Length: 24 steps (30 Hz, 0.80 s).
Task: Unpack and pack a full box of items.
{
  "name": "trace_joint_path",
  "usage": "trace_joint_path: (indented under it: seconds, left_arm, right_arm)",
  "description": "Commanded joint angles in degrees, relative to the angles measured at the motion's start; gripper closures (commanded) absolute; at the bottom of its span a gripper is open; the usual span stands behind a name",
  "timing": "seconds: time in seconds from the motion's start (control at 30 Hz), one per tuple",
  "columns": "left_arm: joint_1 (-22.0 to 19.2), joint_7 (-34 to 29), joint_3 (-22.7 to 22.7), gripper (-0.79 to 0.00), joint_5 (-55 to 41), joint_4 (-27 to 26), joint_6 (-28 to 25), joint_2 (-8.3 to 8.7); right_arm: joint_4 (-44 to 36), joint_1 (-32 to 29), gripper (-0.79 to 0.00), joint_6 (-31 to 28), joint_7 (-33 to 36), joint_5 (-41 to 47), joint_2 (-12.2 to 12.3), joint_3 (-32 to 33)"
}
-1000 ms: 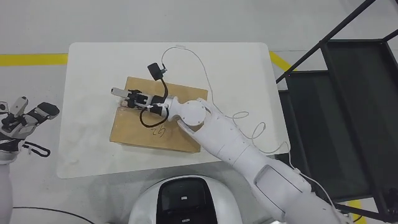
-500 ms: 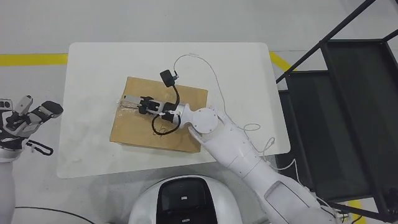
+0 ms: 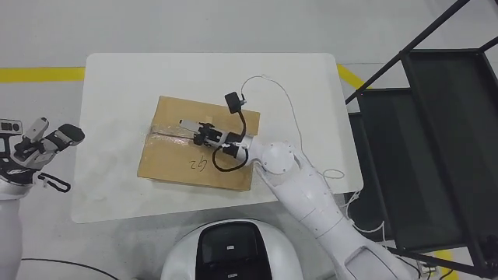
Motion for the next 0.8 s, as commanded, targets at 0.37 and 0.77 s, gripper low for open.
trace_joint_path:
  seconds: [0.37,0.77]
  left_arm:
    - [0.23,0.81,0.72,-0.785,1.8,-1.91,0.83,-0.03]
    - [1.05,2.16,1.66,-0.785,3.32,-5.44,1.51,-0.14]
  right_arm:
    - [-3.65,-4.66,-0.785,0.16,2.18,-0.89,2.03,4.63]
    - [-10.13,-10.34,-0.785,0.19,4.71,-1.57,4.12,9.68]
